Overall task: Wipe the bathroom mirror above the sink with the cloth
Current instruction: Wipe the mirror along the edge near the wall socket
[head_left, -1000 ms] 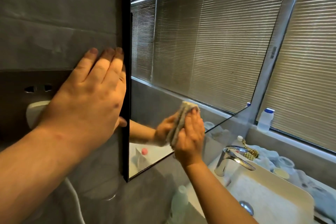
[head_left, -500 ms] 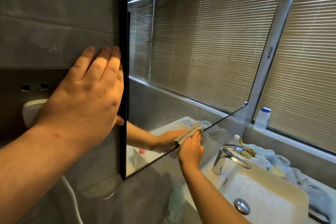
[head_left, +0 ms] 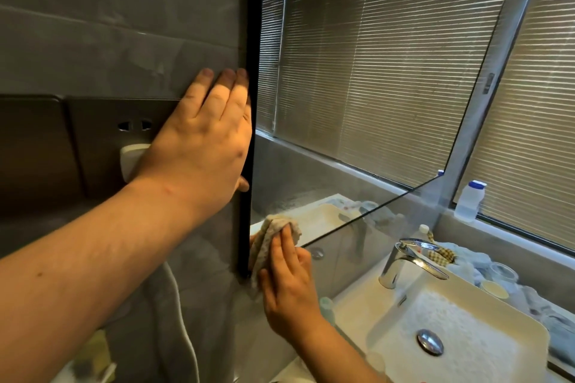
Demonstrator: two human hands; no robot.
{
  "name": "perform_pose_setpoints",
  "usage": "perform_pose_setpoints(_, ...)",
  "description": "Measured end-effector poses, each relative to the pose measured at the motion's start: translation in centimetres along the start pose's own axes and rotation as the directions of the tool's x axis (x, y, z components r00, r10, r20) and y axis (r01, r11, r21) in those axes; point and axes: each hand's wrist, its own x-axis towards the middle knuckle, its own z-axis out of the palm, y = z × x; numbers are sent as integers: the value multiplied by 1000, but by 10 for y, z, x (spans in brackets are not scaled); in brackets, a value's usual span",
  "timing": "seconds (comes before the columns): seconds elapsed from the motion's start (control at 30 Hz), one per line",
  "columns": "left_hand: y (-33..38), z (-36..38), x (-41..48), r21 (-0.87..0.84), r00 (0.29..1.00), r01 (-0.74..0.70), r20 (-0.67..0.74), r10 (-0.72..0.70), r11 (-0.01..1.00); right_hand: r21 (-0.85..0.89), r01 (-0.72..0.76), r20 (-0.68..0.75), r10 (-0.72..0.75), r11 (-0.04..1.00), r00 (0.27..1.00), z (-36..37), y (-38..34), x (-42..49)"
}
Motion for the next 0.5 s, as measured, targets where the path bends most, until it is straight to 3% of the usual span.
perform_pose_setpoints(0.23, 0, 1, 0, -1, 1000, -10, -5, 10, 1000, 149, -368, -8, 373, 918, 928, -10, 3, 32)
perform_pose_setpoints(0.37, 1, 1, 0, 7, 1000, -12, -6, 12, 1000, 209, -457, -23, 472, 864, 881, 3, -30, 19)
perform_pose_setpoints(0.5, 1, 2, -1, 14, 1000, -2, -19, 2, 1000, 251, -456, 48, 459, 854, 887, 15, -65, -7)
